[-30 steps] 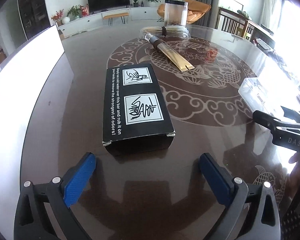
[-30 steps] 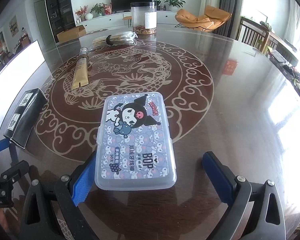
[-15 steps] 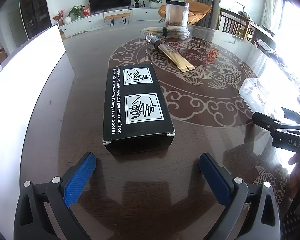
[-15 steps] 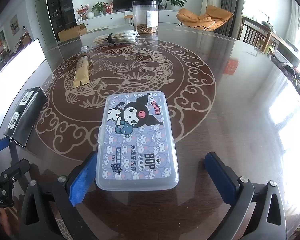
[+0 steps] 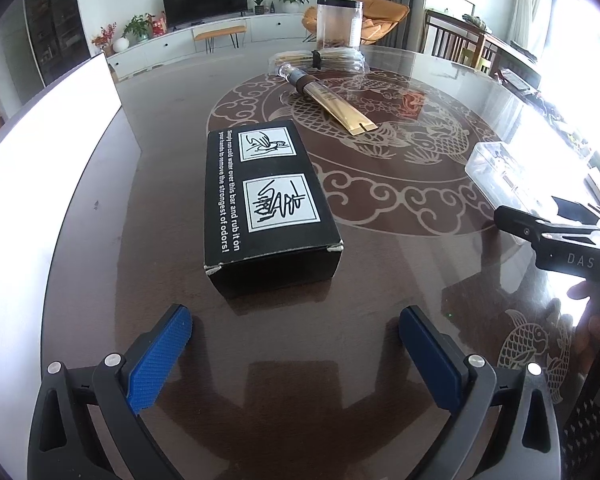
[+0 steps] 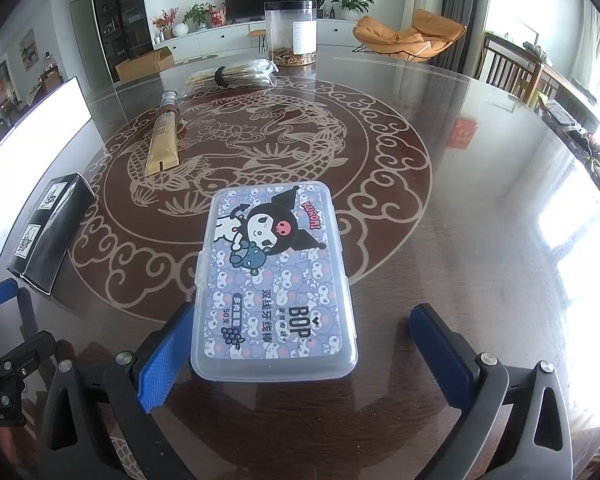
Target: Organize objects
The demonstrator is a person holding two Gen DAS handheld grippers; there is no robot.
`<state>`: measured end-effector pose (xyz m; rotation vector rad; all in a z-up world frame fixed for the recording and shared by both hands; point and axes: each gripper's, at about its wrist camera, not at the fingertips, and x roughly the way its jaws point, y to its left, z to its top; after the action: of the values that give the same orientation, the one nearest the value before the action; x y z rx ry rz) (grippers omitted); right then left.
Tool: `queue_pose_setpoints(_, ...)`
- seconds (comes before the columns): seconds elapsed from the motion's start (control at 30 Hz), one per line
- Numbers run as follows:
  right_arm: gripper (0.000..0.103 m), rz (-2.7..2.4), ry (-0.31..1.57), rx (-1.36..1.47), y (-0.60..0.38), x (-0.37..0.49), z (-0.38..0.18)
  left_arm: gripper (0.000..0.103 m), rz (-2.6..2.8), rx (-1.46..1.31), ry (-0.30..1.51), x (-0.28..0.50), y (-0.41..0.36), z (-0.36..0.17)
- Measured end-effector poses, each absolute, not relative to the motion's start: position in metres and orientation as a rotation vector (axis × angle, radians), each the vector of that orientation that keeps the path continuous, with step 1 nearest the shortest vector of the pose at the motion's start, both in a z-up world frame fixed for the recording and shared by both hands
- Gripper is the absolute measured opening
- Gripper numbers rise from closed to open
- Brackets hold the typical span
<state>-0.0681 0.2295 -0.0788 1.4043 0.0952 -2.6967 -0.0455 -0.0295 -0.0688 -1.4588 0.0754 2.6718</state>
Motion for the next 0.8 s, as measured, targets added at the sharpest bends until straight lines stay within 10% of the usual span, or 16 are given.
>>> queue_pose_setpoints(0.6, 0.103, -2.695, 0.094, 1.404, 0.230, -0.068, -0.078, 0.103, 2.570, -1.627, 0.184, -0.142, -0.029, -0.062)
queue_pose_setpoints(0.7, 0.103, -2.694, 0.095, 1.404, 0.229, -0.069, -0.080, 0.066, 2.593, -1.555, 0.120, -0.137, -0.035, -0.058)
queue_pose_setpoints(0.8, 0.103, -2.694, 0.094, 1.405, 0.229, -0.068, -0.080, 0.058, 2.609, -1.501, 0.093, -0.127, -0.041, -0.056)
